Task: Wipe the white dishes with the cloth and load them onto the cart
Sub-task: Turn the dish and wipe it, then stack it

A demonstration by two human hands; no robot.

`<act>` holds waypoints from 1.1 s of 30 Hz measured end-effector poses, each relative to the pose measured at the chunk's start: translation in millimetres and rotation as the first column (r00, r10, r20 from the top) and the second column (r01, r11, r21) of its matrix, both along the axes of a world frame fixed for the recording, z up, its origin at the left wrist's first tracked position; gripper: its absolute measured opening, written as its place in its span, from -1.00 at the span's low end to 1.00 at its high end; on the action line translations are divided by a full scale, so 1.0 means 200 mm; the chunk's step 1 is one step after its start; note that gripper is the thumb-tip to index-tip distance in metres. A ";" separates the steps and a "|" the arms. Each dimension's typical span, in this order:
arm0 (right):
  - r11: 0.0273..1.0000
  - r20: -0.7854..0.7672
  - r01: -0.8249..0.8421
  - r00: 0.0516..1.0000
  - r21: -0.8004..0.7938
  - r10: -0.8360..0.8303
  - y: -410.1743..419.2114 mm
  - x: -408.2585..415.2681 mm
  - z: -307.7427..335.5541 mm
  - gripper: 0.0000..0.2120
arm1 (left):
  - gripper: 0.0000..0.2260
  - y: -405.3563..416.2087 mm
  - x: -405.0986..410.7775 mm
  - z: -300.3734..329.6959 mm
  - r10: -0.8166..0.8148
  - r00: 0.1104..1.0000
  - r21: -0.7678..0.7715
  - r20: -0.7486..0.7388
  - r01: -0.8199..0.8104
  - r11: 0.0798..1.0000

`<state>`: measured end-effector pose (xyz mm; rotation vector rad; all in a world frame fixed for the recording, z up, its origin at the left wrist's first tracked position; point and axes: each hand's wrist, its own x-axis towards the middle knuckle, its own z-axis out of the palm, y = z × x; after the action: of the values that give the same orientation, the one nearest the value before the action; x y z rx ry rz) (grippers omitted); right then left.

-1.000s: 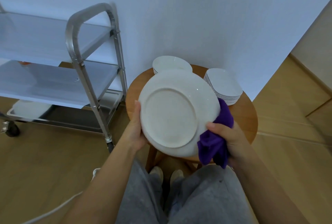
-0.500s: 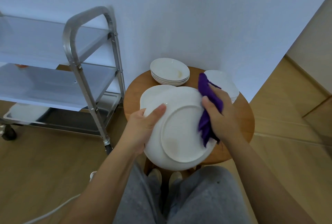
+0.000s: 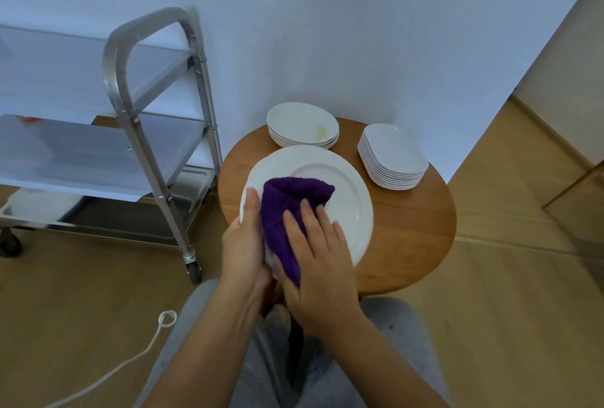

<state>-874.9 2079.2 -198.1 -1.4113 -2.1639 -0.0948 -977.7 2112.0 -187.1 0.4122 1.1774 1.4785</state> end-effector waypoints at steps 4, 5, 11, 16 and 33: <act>0.994 0.022 0.103 0.994 -0.030 -0.103 0.02 0.15 -0.02 -0.47 | -0.63 0.01 -0.04 0.02 0.009 1.000 0.007 0.005 -0.009 1.000; 0.986 0.011 0.157 0.988 -0.063 -0.157 0.04 0.18 -0.01 -0.46 | -0.63 0.01 -0.04 0.03 0.011 1.000 0.018 -0.024 -0.010 1.000; 0.920 -0.216 0.316 0.906 -0.231 -0.365 0.18 0.16 0.04 -0.36 | -0.71 -0.01 0.04 0.04 -0.043 0.977 0.050 -0.207 0.054 0.997; 0.939 -0.307 0.179 0.913 -0.293 -0.270 0.24 0.09 0.10 -0.38 | -0.77 0.02 0.04 0.07 0.003 0.975 0.053 -0.223 0.009 0.999; 0.829 -0.806 -0.181 0.413 -0.530 -0.425 0.15 0.15 -0.02 -0.82 | -0.65 0.04 -0.07 0.08 0.163 0.805 0.272 -0.571 -0.002 0.962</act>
<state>-844.2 2109.9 -201.3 -1.3894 -1.1118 1.1124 -991.0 2119.3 -170.6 1.0770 1.4997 1.6437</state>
